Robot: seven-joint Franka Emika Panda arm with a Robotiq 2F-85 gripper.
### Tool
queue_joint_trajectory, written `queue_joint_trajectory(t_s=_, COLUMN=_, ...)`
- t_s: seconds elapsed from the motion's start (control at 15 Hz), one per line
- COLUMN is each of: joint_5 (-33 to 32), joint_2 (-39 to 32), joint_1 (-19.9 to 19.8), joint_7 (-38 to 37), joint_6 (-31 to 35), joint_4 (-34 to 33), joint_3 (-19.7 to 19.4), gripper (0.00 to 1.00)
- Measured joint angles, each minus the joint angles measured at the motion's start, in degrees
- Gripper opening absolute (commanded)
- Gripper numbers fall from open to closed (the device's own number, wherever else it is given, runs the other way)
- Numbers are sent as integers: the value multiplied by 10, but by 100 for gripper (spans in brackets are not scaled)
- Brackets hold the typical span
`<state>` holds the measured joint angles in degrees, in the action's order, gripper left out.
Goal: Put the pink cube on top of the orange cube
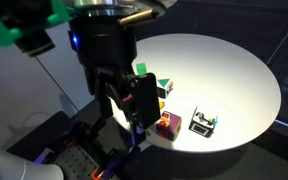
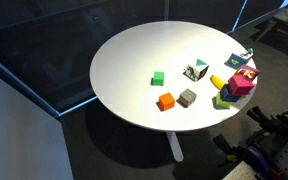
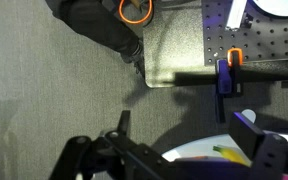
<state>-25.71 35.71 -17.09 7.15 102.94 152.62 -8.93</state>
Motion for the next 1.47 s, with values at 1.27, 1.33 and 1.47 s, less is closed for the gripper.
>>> queue_joint_trajectory(t_s=1.27, joint_5=113, joint_2=-2, joint_1=77, joint_7=-54, joint_6=67, joint_4=1, joint_3=7, gripper=100)
queue_joint_trajectory(t_s=1.33, joint_5=126, joint_2=-2, joint_1=81, joint_7=-68, joint_6=88, joint_4=3, joint_3=13, gripper=100)
queue_joint_trajectory(t_s=1.47, joint_5=150, joint_2=-4, joint_1=88, joint_7=-98, joint_6=132, joint_4=11, joint_3=26, gripper=100)
